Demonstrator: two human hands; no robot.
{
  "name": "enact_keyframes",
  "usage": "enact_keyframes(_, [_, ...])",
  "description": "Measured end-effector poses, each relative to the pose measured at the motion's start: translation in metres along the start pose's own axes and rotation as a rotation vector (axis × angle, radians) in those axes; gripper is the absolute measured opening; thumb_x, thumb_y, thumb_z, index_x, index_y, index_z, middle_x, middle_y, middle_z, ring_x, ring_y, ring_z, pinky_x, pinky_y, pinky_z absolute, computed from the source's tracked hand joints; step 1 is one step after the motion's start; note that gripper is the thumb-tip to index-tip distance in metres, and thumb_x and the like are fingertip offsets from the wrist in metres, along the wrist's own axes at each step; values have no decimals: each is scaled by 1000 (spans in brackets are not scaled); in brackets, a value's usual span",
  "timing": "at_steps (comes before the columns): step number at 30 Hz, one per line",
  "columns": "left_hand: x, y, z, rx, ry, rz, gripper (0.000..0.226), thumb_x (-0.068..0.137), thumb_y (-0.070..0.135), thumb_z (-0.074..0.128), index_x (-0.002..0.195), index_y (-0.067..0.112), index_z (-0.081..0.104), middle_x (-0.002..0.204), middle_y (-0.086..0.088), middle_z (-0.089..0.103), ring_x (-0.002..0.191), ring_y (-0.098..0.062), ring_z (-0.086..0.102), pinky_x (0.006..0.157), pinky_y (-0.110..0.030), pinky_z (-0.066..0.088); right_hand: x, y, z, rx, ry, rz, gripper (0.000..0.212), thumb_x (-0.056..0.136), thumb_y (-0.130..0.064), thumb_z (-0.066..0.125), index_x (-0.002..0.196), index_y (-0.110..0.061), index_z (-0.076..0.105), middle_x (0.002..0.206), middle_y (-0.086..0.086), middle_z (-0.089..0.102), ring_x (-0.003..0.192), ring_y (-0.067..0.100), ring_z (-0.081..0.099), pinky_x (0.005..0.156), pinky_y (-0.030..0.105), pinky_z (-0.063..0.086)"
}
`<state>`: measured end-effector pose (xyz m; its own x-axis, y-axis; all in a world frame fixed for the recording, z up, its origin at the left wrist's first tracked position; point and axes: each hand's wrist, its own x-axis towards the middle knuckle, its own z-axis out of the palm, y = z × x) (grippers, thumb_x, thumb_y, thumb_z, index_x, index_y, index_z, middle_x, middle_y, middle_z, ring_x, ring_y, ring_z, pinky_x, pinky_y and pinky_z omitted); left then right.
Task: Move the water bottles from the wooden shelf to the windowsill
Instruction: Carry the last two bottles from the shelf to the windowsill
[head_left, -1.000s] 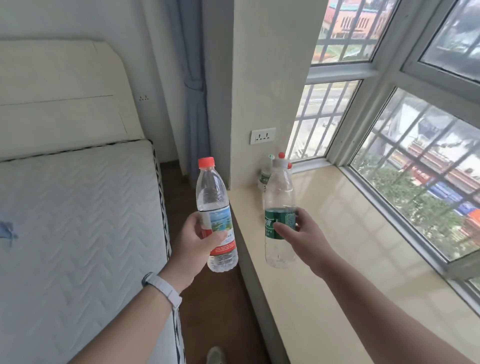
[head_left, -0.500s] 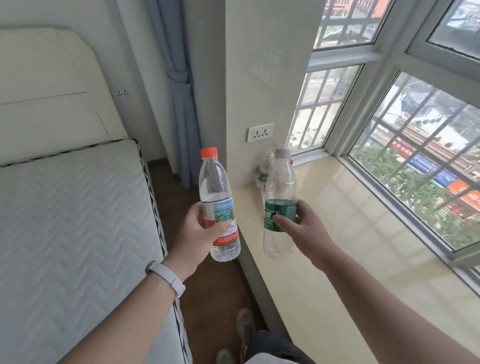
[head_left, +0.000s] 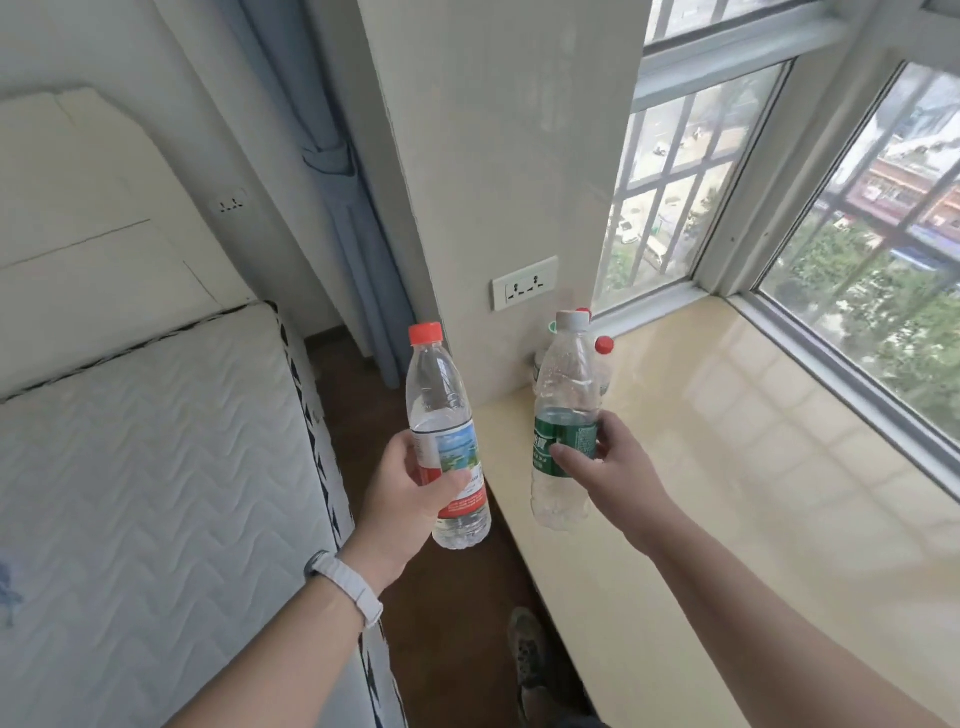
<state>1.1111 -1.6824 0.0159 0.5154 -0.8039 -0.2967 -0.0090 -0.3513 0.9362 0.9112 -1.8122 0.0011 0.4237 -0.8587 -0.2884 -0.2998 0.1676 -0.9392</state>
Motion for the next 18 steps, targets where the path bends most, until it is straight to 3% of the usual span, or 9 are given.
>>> enact_keyframes(5, [64,1,24,58,-24,-16,45,84,14,80,121,32,60,110,12,72,103,-5,70,86,-28,58,60,18,-9,-52,-23,43,34,84,-24,75,110,-32,55,102,-13,66,86,-5,63,67,13,47])
enact_keyframes(8, [98,-8,39,61,-1,-16,49,81,7,83,121,24,61,110,6,74,100,-9,71,90,-35,58,92,28,-10,-84,-20,65,45,82,-28,77,121,-29,53,107,-13,65,94,-5,60,69,13,46])
enact_keyframes(11, [127,-27,51,89,22,-27,55,73,14,86,121,25,60,110,7,74,101,-10,71,93,-40,58,118,40,-10,-103,-10,74,48,82,-25,78,119,-32,49,105,-21,62,95,-13,56,73,9,43])
enact_keyframes(14, [152,-52,61,130,38,-37,61,66,26,85,120,29,58,111,8,72,102,-10,70,94,-43,57,141,59,-5,-141,-12,84,52,81,-24,79,119,-35,46,106,-24,60,102,-12,54,85,21,48])
enact_keyframes(18, [182,-87,70,236,69,-27,60,69,25,89,117,28,54,108,14,68,98,-5,68,91,-43,57,167,90,6,-205,10,98,56,76,-31,80,119,-35,45,110,-19,60,105,-2,56,92,33,50])
